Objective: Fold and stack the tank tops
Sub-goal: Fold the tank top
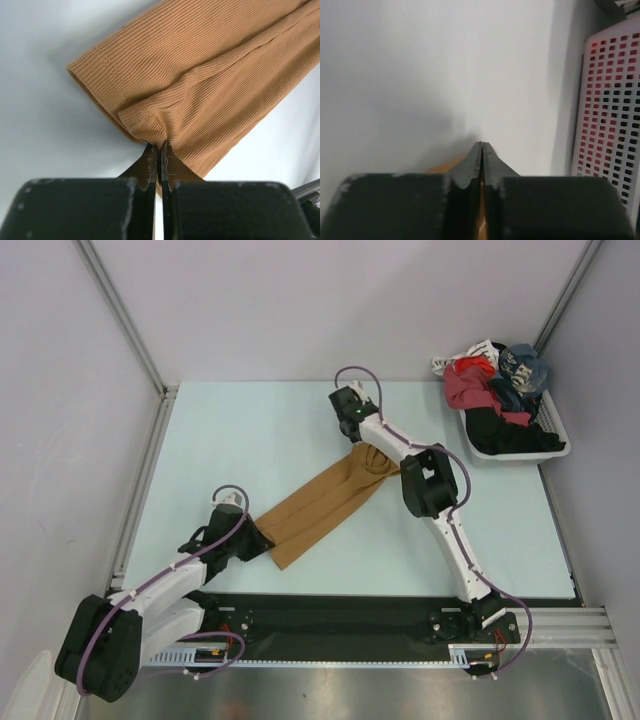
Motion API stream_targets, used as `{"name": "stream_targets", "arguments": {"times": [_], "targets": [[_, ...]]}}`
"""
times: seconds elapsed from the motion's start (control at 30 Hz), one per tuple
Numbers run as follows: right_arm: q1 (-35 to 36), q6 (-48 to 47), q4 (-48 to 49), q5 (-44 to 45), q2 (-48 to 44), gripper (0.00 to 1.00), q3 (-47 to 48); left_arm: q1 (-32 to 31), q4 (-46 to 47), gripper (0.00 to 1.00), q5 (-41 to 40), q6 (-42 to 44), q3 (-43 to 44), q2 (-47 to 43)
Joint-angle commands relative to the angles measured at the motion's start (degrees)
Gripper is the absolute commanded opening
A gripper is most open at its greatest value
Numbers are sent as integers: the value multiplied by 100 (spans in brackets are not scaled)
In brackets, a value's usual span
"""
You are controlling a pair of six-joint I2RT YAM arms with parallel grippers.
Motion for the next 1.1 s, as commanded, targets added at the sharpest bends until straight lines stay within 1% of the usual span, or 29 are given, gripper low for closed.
{"name": "stream_targets", "arguments": {"times": [0.0,0.07,0.17,0.23,0.27,0.3,0.37,0.4,0.47,0.5,0.53,0.57,0.6,0.63,0.67,0.7,0.73,0.8,0.83,0.87,0.9,1.0,1.03,1.07], "targets": [[-222,285,-277,107,88,0,624,-21,-328,0,-202,139,42,74],[-336,347,-163,55,35,0,643,-30,-302,0,-228,139,42,83],[-468,487,13,-120,-18,6,660,-30,-267,0,-237,130,51,127],[-608,698,13,-418,-9,39,730,-30,-258,0,-228,130,51,180],[-661,794,-22,-577,-9,45,800,-21,-258,0,-228,130,51,189],[-705,891,-75,-717,-9,50,835,-21,-249,0,-228,138,59,197],[-810,1215,-251,-1165,-201,50,819,-30,-310,0,-246,165,77,215],[-820,1295,-207,-1263,-359,50,514,-30,-354,1,-281,182,103,206],[-837,1419,196,-1640,-701,51,-67,-21,-503,7,-369,217,130,154],[-846,1463,337,-1746,-1095,56,-600,-21,-556,10,-465,226,165,136],[-855,1524,521,-1938,-1264,60,-797,-21,-713,14,-553,244,191,101],[-864,1690,557,-2071,-1448,63,-956,-13,-810,37,-623,253,209,5],[-907,1787,566,-2194,-1729,71,-1270,-4,-933,63,-641,227,287,-39],[-925,1867,610,-2456,-1906,75,-1421,-4,-1309,96,-1076,105,340,-101],[-934,2033,637,-2555,-2055,78,-1597,22,-1425,100,-1159,103,384,-214],[-934,2104,672,-2651,-2213,87,-1781,40,-1488,100,-1212,129,463,-294],[-925,2209,785,-2783,-2598,99,-2184,66,-1654,100,-1308,138,507,-356],[-908,2507,953,-2976,-2995,100,-2616,180,-1708,100,-1309,200,621,-540],[-890,2614,1180,-3030,-3363,100,-2879,216,-1751,100,-1327,209,657,-576],[-881,2719,1304,-3100,-3575,100,-3360,286,-1743,100,-1336,244,701,-602],[-872,3025,1461,-3222,-3751,100,-3618,312,-1726,100,-1327,279,788,-594],[-899,3676,1630,-3198,-4358,100,-4488,383,-1577,100,-1327,419,1007,-462],[-916,4191,1734,-3215,-4499,100,-4690,392,-1480,100,-1318,542,1078,-279],[-908,4423,1814,-3241,-4709,100,-5136,400,-1427,100,-1327,586,1157,-181]]}}
